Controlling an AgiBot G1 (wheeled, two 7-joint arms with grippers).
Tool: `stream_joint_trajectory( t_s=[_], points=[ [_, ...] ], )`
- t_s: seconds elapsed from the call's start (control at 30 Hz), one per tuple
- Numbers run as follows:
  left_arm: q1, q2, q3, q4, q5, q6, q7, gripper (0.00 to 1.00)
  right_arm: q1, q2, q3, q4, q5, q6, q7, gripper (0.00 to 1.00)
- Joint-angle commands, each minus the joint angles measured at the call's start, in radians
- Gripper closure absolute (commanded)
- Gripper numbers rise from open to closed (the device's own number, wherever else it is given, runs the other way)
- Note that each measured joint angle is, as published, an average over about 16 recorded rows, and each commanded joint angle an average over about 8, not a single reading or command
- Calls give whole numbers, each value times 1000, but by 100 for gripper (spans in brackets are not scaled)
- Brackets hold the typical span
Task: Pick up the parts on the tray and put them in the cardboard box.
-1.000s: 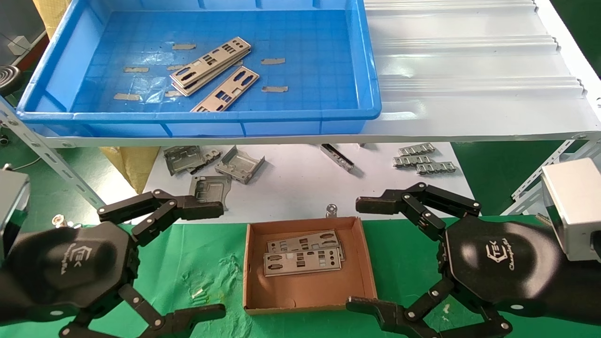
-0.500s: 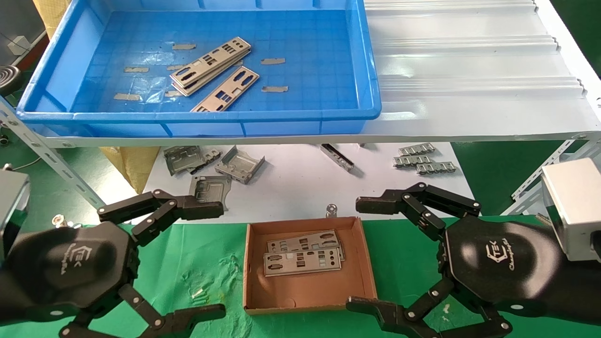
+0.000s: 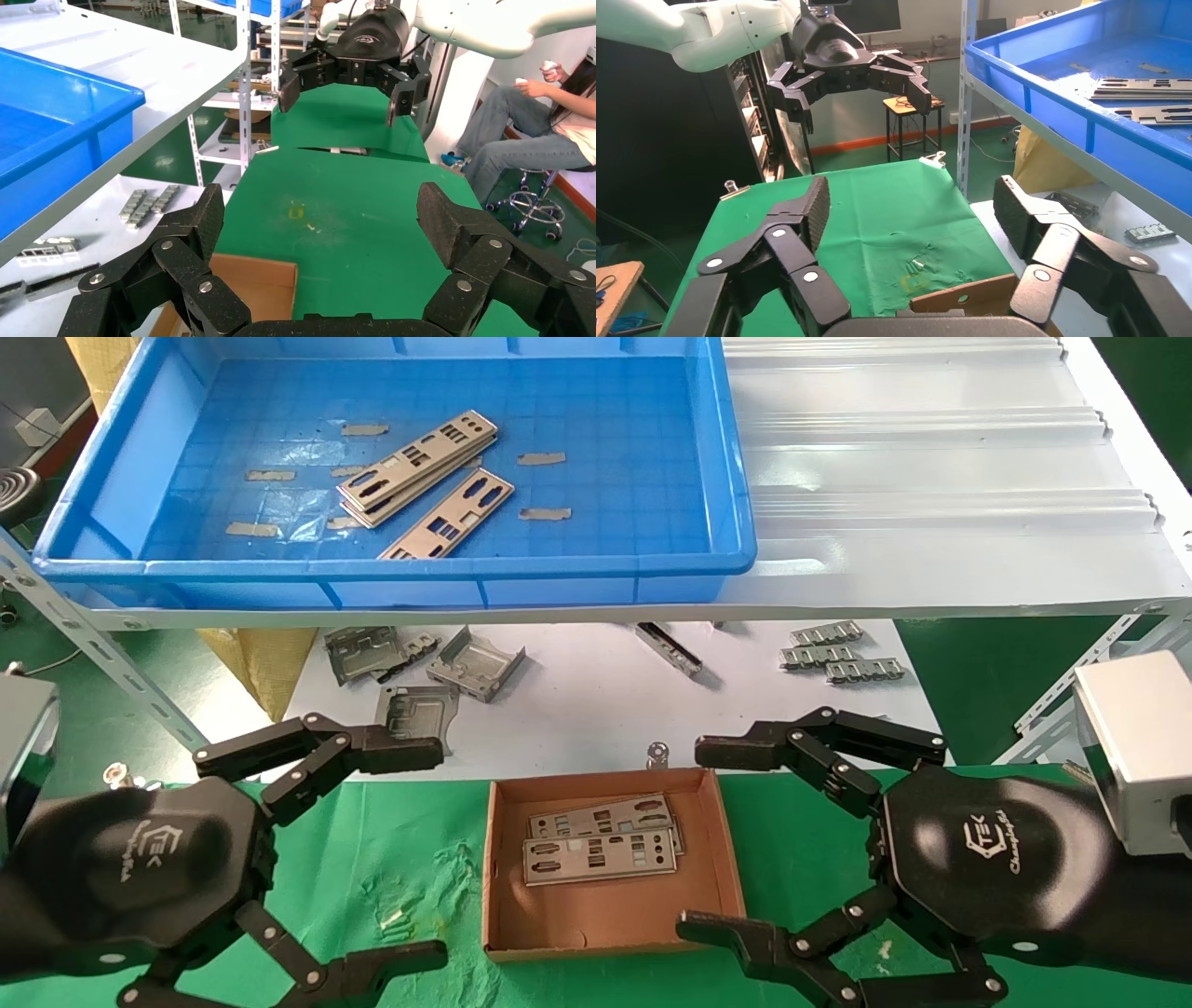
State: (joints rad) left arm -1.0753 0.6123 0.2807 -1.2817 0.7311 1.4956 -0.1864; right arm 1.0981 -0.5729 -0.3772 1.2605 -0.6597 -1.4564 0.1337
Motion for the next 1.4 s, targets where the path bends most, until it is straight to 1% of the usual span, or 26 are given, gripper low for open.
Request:
stream_joint_trajectory(
  t_s=[0.03,1.4],
  points=[
    [0,0,0,0,0,0,0,0,0,0,0,0,0,0,0,100],
    [-1,0,0,0,0,0,0,0,0,0,0,0,0,0,0,100]
  ],
)
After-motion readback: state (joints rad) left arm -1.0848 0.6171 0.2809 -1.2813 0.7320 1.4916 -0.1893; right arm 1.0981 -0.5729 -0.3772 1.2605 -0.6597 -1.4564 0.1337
